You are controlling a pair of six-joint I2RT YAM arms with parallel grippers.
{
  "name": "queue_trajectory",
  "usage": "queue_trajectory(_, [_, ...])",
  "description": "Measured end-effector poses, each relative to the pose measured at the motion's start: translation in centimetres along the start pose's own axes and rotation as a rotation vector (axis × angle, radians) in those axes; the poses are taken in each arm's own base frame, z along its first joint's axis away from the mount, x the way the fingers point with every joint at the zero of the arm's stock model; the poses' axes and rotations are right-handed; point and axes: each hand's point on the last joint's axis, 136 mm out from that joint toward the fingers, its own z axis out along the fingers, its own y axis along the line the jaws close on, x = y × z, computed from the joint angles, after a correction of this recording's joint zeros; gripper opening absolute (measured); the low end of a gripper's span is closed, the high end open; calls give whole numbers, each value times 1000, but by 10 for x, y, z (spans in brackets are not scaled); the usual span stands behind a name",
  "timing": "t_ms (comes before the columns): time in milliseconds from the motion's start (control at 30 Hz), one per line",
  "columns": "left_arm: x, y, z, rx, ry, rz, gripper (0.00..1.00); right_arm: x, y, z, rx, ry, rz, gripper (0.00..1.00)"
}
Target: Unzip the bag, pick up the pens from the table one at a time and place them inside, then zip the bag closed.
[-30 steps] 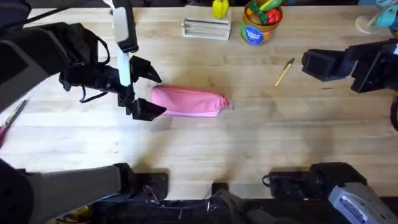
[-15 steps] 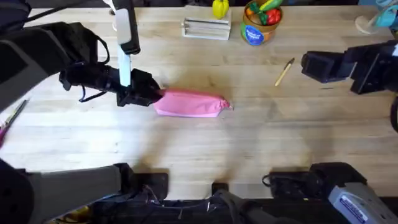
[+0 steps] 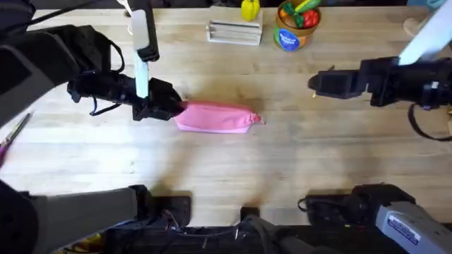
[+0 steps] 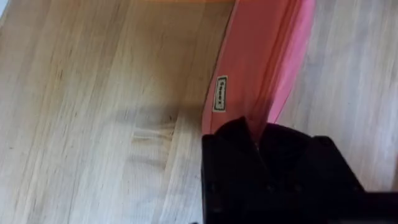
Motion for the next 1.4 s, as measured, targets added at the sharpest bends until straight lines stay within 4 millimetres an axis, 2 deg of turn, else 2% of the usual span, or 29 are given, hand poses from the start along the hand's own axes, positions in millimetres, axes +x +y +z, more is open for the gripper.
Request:
queue_trajectory(133, [0, 0, 0, 0, 0, 0, 44, 12, 8, 26, -110, 111, -18, 996])
queue_trajectory(333, [0, 0, 0, 0, 0, 0, 44, 33, 29, 58, -238, 246, -173, 996])
queue_trajectory(567, [0, 0, 0, 0, 0, 0, 43, 63, 42, 92, -278, 396, -361, 997])
queue_trajectory(833, [0, 0, 0, 0, 0, 0, 43, 81, 56, 124, -337, 456, -541, 996])
queue_trajectory(1033, [0, 0, 0, 0, 0, 0, 43, 93, 58, 141, -380, 487, -657, 997])
queue_trajectory(1400, [0, 0, 0, 0, 0, 0, 43, 104, 49, 168, -391, 518, -679, 997])
